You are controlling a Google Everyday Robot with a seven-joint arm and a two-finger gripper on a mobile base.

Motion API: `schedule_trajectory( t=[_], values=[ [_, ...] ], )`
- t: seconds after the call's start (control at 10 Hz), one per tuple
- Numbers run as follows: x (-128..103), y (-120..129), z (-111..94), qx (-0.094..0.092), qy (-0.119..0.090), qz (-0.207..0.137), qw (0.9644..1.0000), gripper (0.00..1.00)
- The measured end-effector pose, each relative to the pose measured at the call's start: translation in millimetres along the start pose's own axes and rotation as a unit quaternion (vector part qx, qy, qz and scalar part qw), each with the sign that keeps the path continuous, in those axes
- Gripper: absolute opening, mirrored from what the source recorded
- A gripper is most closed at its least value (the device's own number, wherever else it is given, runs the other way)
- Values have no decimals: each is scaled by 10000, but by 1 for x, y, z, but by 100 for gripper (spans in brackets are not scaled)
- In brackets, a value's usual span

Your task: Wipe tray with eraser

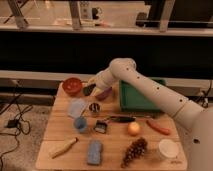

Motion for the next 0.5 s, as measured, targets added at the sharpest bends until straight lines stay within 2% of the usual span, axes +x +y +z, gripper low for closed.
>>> schedule_trajectory(
  t=[0.4, 0.5],
  values=[
    [0, 0, 2, -5, 8, 9, 10000, 4],
    [4, 0, 6, 7, 18, 157, 9999, 4]
  ],
)
